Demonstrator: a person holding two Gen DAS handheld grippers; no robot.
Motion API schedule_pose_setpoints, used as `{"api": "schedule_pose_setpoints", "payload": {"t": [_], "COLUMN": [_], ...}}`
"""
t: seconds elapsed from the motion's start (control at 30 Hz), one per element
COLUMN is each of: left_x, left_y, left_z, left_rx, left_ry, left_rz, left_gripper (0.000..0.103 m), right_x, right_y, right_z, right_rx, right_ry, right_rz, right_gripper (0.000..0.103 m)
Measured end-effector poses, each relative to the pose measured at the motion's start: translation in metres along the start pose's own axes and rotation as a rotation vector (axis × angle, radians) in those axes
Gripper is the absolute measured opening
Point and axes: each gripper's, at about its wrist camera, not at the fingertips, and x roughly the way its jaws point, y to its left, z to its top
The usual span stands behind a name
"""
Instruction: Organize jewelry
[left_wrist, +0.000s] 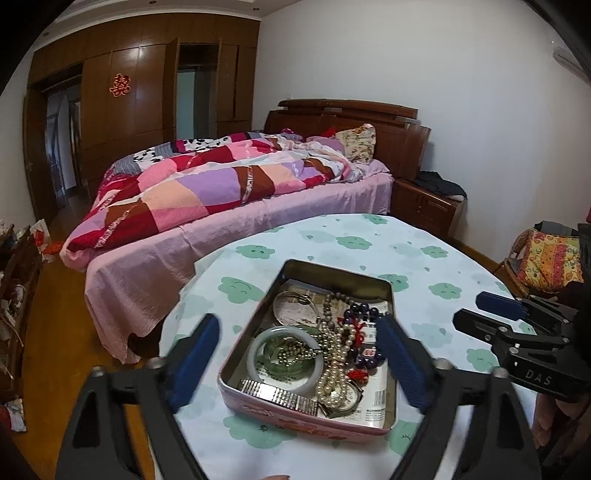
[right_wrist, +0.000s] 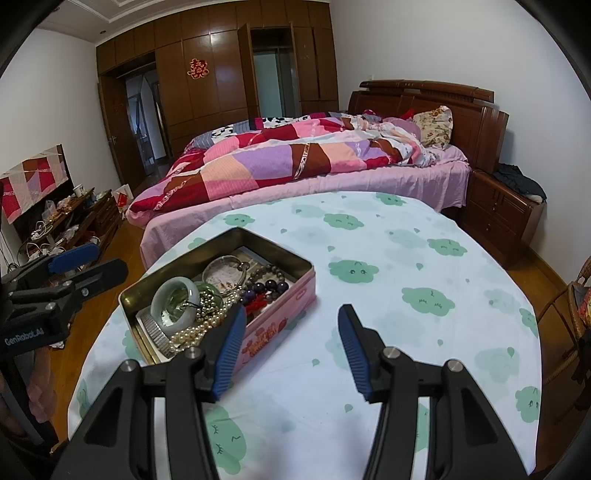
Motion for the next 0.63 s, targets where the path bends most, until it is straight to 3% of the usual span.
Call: {"api": "schedule_pose_setpoints", "payload": {"t": [0.43,0.63], "left_x": [-0.0012,-0.0018], "left_y": [0.0,-0.0014], "left_z": [-0.0022,-0.0015], "left_rx": [0.012,0.025], "left_ry": [-0.035,-0.032], "left_rz": [0.055,0.033], "left_gripper": [0.097,0.097], "right_x": [0.0003,0.0008], "right_y": [-0.0028,-0.0056], "right_z": [-0.003,-0.0054], "right_rx": [0.006,0.012], "right_ry": [0.002,0.002], "right_rz": [-0.001,-0.003], "right_gripper": [0.055,0.056]}}
